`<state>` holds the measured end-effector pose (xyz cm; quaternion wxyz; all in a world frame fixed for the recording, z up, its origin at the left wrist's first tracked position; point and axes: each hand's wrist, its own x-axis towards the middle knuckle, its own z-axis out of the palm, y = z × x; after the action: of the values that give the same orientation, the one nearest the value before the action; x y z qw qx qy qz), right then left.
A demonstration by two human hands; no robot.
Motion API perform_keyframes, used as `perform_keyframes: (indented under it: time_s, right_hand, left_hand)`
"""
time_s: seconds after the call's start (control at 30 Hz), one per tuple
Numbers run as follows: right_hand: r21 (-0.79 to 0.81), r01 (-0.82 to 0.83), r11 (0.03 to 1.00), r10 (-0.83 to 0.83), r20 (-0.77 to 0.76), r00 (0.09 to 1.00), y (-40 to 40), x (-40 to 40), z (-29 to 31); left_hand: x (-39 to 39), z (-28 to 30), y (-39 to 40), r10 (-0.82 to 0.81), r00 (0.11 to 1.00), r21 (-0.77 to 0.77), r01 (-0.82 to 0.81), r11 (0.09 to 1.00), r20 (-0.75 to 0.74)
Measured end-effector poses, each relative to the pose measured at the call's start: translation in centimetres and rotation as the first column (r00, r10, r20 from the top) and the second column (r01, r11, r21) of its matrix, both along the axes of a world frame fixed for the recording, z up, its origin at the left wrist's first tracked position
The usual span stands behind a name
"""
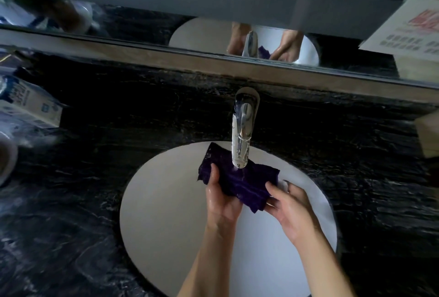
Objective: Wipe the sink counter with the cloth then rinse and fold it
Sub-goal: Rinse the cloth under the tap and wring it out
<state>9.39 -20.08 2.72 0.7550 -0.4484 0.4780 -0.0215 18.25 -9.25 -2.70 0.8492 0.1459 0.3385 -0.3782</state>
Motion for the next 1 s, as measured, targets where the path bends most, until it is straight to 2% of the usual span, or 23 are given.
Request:
perform_keyframes:
  time_s: [0.1, 0.17, 0.3, 0.5, 0.63, 0.77, 1.0]
  right_hand:
    - [-0.313, 0.006, 0.950, -0.061, -0.167, 0.984, -0.3, -0.1, 0.4]
    - [-0.392, 0.000, 0.920, -0.041, -0.096, 0.995, -0.1, 0.8, 2.1]
    - [-0.334, -0.026, 0.942, 0.063, 0.099, 0.993, 0.9, 4.7, 7.0]
    - [-0.297, -0.183, 0.937, 0.208, 0.057, 0.976, 2.2, 8.4, 9.3]
    - [-0.220, -0.152, 0.964, 0.181, 0.120, 0.976, 2.4, 8.8, 9.6]
    - [-0.180, -0.152, 0.972, 0.186, 0.191, 0.964, 2.4, 8.9, 9.4]
    - [-0.235, -0.159, 0.959, 0.199, 0.157, 0.967, 2.1, 8.8, 8.6]
  left_hand:
    - [0.6, 0.3, 0.2, 0.054, 0.998, -0.005, -0.054, 0.999, -0.014]
    - [0.7, 0.3, 0.4, 0.039, 0.999, 0.005, -0.039, 0.999, 0.004]
    - [0.7, 0.3, 0.5, 0.010, 0.996, 0.016, -0.011, 1.000, 0.084]
    - [0.4, 1.3, 0.3, -0.002, 0.996, 0.038, -0.001, 0.999, 0.088]
    - [0.6, 1.1, 0.2, -0.017, 0.996, 0.095, 0.009, 0.995, 0.084]
    - [0.7, 1.2, 0.1, 0.007, 0.999, 0.087, -0.011, 0.996, 0.048]
    - [0.9, 2.6, 0.0, 0.018, 1.000, 0.061, -0.018, 0.998, 0.007]
